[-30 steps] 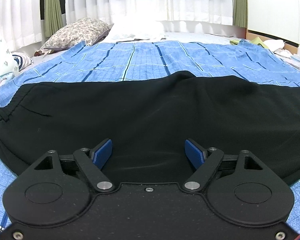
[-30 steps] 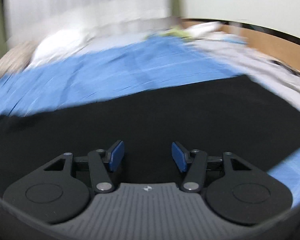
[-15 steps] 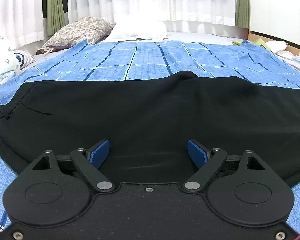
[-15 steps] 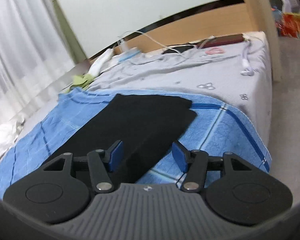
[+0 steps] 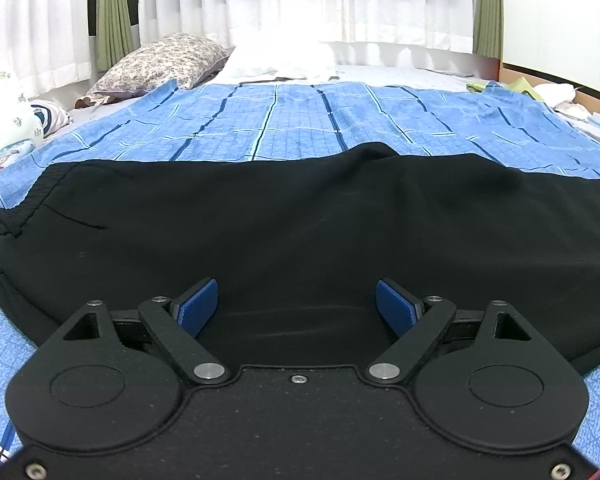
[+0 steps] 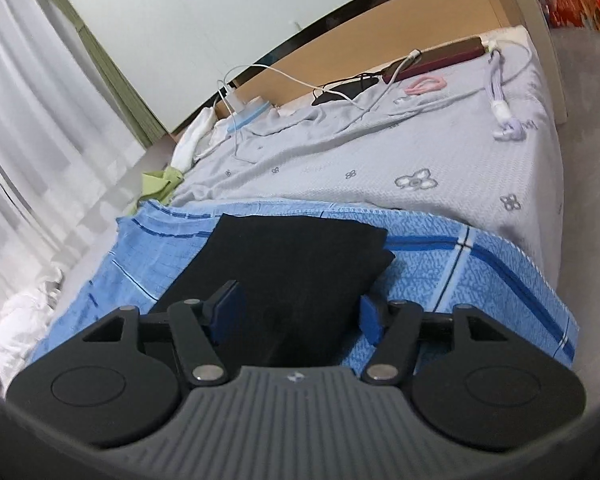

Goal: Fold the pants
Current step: 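Grasp the trouser leg end with the right gripper and lift it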

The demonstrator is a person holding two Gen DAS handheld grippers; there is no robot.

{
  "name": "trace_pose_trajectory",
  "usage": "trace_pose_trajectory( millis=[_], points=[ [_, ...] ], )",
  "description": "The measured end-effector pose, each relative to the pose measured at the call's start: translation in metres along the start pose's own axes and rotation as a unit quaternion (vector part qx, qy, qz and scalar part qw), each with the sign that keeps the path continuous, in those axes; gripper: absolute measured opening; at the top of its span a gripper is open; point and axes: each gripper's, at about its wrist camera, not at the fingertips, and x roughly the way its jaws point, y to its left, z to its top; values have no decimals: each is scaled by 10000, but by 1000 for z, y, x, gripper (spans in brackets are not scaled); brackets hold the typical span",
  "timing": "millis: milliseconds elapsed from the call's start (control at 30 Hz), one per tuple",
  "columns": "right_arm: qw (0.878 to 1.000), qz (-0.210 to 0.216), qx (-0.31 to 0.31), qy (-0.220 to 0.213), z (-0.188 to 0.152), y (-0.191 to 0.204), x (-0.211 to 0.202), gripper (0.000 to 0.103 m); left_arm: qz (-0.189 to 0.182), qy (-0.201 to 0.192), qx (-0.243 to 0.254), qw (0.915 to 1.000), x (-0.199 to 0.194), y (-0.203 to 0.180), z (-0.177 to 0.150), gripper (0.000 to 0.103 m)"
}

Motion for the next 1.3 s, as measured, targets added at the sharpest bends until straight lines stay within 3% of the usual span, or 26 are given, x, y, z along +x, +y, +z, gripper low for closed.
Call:
trace_pose_trajectory(
  millis=[100, 200, 367, 400, 467, 533, 600, 667, 767, 900, 967, 1067, 1200, 1267, 1300],
  points=[
    [9992, -132, -376, 89, 6, 8, 13, 76, -5, -1, -5, 10000, 0, 0, 0, 87],
    [9985, 65, -479, 242, 14, 9, 25, 83, 3, -8, -5, 10000, -1, 0, 0, 87],
    [9974, 273, -540, 393, 23, 9, 39, 84, 22, -37, -25, 10000, -1, -1, 0, 87],
    [9971, 290, -580, 393, 23, 11, 40, 77, 29, -46, -26, 10000, -1, -1, 0, 87],
    [9963, 301, -708, 384, 22, 16, 41, 75, 35, -59, -36, 10000, -1, -3, 0, 87],
    [9951, 196, -876, 406, 22, 21, 43, 62, 33, -58, -36, 10000, -1, -3, 0, 87],
    [9942, 53, -967, 477, 24, 26, 48, 33, 31, -63, -35, 10000, -1, -2, 0, 87],
    [9944, -132, -888, 556, 28, 27, 52, 11, 24, -77, -48, 10000, -1, -3, 0, 87],
    [9936, -218, -887, 660, 34, 39, 54, 7, 17, -111, -64, 9999, -2, -4, -1, 88],
    [9817, 128, -1802, 607, 19, 105, 41, 6, -10, -159, -105, 9998, -2, -3, -2, 88],
    [9665, 593, -2386, 733, -6, 155, 31, 6, -6, -162, -100, 9998, -2, -3, -3, 88],
    [9258, 1429, -3322, 1100, -70, 228, 9, 6, -17, -165, -114, 9998, -2, -3, -3, 88],
    [8398, 2620, -4391, 1826, -186, 292, -36, 6, -50, -183, -141, 9997, -2, -1, -4, 88],
    [8023, 2986, -4733, 2077, -230, 305, -57, 6, -82, -195, -178, 9996, -2, -1, -4, 88],
    [7895, 3105, -4846, 2134, -247, 308, -67, 6, -107, -204, -203, 9995, -3, -1, -4, 88]
  ],
)
